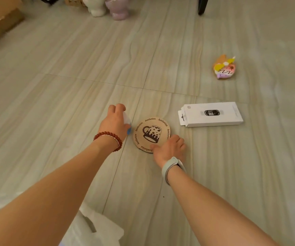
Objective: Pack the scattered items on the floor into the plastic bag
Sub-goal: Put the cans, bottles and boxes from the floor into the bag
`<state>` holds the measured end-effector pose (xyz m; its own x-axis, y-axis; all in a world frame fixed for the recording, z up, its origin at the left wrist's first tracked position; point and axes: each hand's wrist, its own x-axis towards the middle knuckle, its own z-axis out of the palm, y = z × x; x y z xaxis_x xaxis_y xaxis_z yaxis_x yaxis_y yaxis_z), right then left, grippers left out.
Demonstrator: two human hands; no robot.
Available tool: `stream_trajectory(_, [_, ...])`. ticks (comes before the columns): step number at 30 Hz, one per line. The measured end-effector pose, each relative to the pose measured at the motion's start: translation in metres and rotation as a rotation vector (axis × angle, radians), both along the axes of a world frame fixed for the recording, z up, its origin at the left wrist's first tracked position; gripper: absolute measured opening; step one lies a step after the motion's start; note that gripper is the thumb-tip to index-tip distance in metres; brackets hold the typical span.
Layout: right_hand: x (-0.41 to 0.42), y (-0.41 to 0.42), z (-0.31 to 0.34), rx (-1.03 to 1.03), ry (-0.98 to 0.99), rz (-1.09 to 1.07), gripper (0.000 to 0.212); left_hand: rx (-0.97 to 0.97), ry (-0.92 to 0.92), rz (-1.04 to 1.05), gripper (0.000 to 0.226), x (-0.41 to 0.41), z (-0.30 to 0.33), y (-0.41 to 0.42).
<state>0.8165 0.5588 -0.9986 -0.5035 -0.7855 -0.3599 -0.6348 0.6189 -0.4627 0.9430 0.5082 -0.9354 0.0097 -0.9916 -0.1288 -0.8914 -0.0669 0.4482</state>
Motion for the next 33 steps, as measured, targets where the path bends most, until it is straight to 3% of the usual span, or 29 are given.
stream_trajectory(3, [0.003, 0.006, -0.003, -0.016, 0.096, 0.068, 0.053, 0.001, 0.087, 0.039, 0.043, 0.008, 0.007, 0.015])
stream_trajectory(6, [0.005, 0.010, -0.003, -0.047, 0.150, 0.131, 0.043, -0.146, 0.205, 0.084, 0.041, 0.024, 0.038, 0.041])
stream_trajectory(10, [0.012, 0.032, 0.003, -0.100, 0.166, 0.205, 0.021, -0.328, 0.233, 0.030, 0.043, 0.055, 0.083, 0.086])
stream_trajectory(15, [0.028, 0.058, 0.039, -0.355, -0.319, 0.170, 0.011, -0.412, 0.264, 0.067, 0.046, 0.104, 0.106, 0.141])
stream_trajectory(20, [0.062, 0.083, 0.109, -0.627, -0.600, 0.285, 0.009, -0.322, 0.314, 0.131, 0.033, 0.141, 0.124, 0.207])
stream_trajectory(23, [0.082, 0.112, 0.145, -0.703, -0.641, 0.476, 0.013, -0.150, 0.220, 0.052, 0.032, 0.157, 0.119, 0.241])
stream_trajectory(26, [0.098, 0.140, 0.167, -0.655, -0.670, 0.651, 0.022, -0.014, 0.072, -0.054, 0.044, 0.169, 0.102, 0.268])
stream_trajectory(28, [0.106, 0.152, 0.171, -0.558, -0.593, 0.796, 0.016, 0.006, -0.077, -0.037, 0.057, 0.176, 0.091, 0.277])
stream_trajectory(31, [0.115, 0.162, 0.167, -0.433, -0.474, 0.905, 0.018, 0.051, -0.353, 0.058, 0.047, 0.193, 0.086, 0.278])
stream_trajectory(33, [0.119, 0.165, 0.166, -0.423, -0.428, 0.910, 0.022, 0.079, -0.440, 0.101, 0.049, 0.204, 0.087, 0.278])
